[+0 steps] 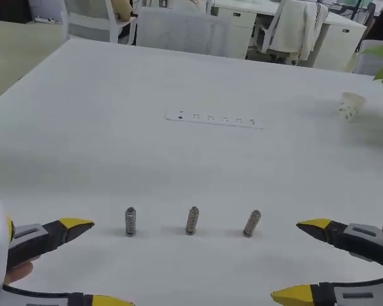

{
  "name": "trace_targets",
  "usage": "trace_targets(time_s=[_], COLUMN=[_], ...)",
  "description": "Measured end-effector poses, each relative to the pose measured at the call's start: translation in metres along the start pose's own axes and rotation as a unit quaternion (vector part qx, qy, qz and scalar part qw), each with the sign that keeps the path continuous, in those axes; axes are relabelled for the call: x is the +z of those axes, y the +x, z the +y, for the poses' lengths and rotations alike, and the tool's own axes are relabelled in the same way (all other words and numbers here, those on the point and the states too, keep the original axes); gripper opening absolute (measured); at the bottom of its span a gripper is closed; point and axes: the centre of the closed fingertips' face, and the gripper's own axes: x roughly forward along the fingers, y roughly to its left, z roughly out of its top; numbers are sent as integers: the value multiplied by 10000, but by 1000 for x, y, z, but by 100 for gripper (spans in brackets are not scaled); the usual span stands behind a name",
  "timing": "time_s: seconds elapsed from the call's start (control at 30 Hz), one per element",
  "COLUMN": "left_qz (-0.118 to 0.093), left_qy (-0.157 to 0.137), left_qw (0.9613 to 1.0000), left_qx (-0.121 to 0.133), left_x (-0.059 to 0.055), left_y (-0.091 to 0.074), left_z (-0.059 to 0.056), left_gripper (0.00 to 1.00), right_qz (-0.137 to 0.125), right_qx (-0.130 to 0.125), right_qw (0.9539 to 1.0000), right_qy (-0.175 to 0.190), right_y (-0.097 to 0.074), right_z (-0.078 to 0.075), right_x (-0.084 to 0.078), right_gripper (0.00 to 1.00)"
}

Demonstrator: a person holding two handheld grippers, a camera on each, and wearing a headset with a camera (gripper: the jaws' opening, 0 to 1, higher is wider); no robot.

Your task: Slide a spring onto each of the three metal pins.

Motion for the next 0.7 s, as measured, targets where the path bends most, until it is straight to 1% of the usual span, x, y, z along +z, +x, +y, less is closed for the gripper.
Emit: trace_targets(time_s=[0.07,0.13,0.3,0.7], left_qz=[7,12,56,96], left_qy=[2,0,-4,-10], left_qw=[10000,10000,10000,9999], left_qx=[-13,-17,-41,-67], left_x=[0,0,-2,-2], left_y=[1,1,3,7], left_z=[-1,-1,-2,0], left_gripper=[81,81,81,81], right_qz=[29,0,29,36], right_qx=[-15,-21,17,20], right_qw=[10000,10000,10000,10000], right_qy=[1,10,42,83], right_y=[0,0,2,7], right_z=[0,0,2,2], right_x=[-2,-1,-4,-6], right_gripper=[76,76,77,77])
